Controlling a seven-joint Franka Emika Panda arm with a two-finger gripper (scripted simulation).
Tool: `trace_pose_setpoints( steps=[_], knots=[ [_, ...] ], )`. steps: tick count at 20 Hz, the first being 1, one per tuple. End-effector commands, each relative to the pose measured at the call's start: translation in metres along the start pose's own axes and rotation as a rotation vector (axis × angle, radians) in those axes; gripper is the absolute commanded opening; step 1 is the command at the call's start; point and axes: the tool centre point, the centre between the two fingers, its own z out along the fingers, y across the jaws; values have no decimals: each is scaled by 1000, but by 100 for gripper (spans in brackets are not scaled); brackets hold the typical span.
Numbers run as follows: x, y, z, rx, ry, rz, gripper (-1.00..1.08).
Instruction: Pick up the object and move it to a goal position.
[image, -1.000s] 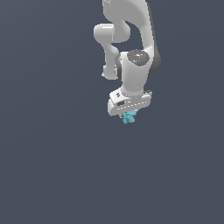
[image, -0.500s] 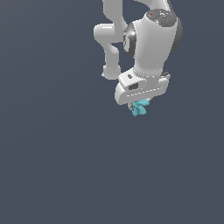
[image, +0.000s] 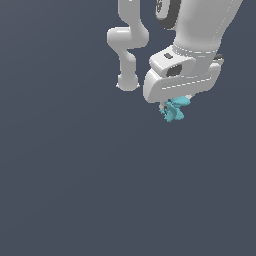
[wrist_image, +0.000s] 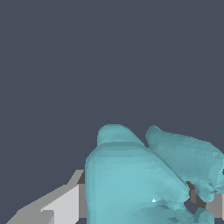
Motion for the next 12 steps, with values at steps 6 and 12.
trace_pose_setpoints(
  steps=[6, 12],
  knots=[
    [19, -11, -51, 0, -1, 1, -100],
    [31, -17, -83, 0, -1, 1, -100]
  ],
)
